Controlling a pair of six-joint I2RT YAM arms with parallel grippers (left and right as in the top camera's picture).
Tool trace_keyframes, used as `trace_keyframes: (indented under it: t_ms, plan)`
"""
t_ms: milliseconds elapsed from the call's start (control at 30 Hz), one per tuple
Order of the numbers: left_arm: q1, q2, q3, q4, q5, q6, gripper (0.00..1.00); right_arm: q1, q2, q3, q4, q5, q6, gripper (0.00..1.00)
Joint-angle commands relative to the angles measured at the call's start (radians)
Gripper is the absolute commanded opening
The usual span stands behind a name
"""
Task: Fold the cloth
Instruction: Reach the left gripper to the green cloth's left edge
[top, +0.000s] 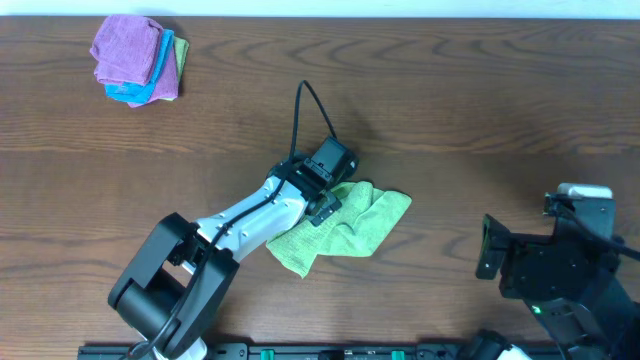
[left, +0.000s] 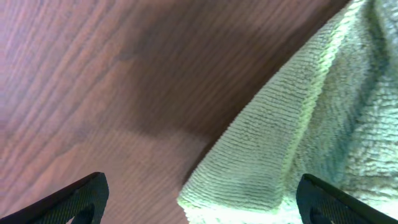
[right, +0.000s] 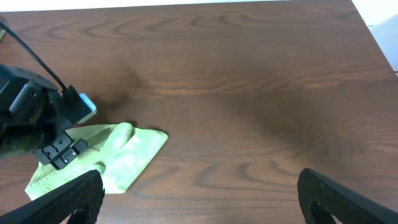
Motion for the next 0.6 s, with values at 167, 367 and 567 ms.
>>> trace_keyframes:
  t_ms: [167, 367, 567]
  plan:
    - [0.003, 0.015, 0.012, 0.032, -0.077, 0.029, 0.95, 0.009, 0.002, -0.005, 0.001, -0.007, 0.012, 0.99]
    - [-0.001, 0.015, 0.012, 0.006, -0.060, 0.028, 0.96, 0.009, 0.002, -0.005, 0.001, -0.015, 0.012, 0.99]
    - [-0.004, 0.015, 0.012, -0.022, 0.003, 0.021, 0.96, 0.009, 0.002, -0.005, 0.002, -0.018, 0.012, 0.99]
